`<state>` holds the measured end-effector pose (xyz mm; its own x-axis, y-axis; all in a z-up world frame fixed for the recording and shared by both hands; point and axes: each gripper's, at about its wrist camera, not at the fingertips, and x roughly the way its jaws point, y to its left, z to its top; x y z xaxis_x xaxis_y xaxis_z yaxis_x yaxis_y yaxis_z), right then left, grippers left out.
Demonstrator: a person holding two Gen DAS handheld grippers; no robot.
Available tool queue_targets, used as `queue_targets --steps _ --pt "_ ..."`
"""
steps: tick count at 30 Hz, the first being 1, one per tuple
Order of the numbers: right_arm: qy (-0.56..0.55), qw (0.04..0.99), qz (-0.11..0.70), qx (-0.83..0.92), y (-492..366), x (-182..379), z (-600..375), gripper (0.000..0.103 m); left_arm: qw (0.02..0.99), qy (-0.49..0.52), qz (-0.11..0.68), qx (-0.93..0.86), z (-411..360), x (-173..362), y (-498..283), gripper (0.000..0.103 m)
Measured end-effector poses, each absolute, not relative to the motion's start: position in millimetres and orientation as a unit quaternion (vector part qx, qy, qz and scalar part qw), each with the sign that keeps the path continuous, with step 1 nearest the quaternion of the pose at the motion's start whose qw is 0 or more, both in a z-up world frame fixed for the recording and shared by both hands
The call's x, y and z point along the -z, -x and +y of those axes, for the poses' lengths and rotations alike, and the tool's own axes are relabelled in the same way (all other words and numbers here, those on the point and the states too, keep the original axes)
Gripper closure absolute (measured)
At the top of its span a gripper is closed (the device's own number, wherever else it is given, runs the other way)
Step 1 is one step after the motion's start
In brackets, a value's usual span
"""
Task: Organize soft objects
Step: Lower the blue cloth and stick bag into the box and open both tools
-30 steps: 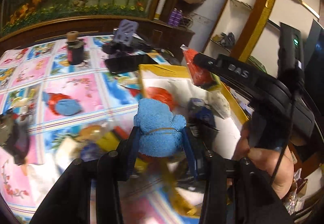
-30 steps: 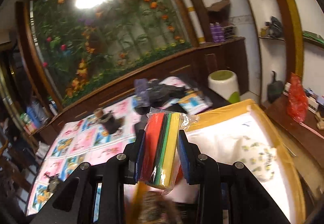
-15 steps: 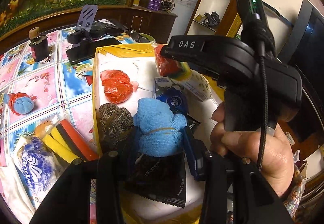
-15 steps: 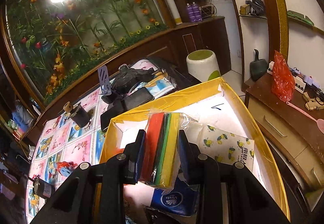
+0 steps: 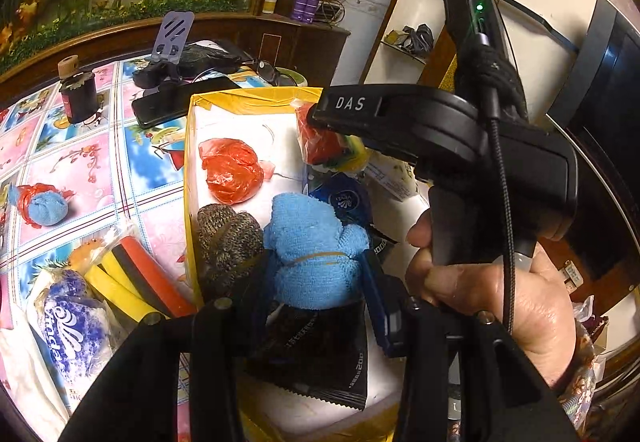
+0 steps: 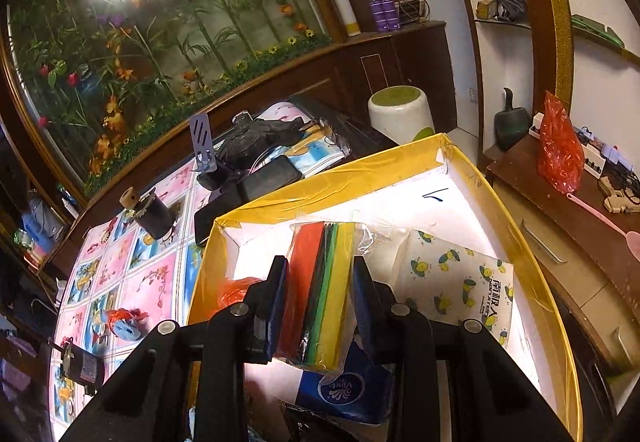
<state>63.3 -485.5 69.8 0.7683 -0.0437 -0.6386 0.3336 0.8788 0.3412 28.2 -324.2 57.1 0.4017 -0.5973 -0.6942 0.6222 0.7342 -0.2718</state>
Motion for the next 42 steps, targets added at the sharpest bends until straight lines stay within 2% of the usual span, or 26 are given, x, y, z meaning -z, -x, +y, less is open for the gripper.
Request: queue_targets --steps 9,22,26,30,42 --pt "-0.222 0.912 0.328 0.102 -64.1 -69.0 -484.0 0.07 0.837 -0.015 0.408 0.365 -324.1 -57.3 -27.6 0.062" --pt "-0.225 0.914 0.321 0.106 -62.3 -71.5 -483.6 0.066 0.832 -0.005 0.411 0.372 -323.9 -58.4 -26.7 0.055" --pt "-0.231 0.916 0.31 0.107 -57.5 -76.4 -486.8 0.06 0.832 -0.003 0.411 0.372 -323.6 -58.4 -26.9 0.052" --pt "-0.234 0.92 0.294 0.112 -51.6 -82.8 -489.2 0.045 0.838 0.002 0.403 0.368 -319.5 -61.1 -26.2 0.044" --pt "-0.236 0.925 0.271 0.124 -41.9 -89.5 -495.4 0.045 0.845 0.016 0.386 0.369 -310.1 -69.8 -26.2 0.037"
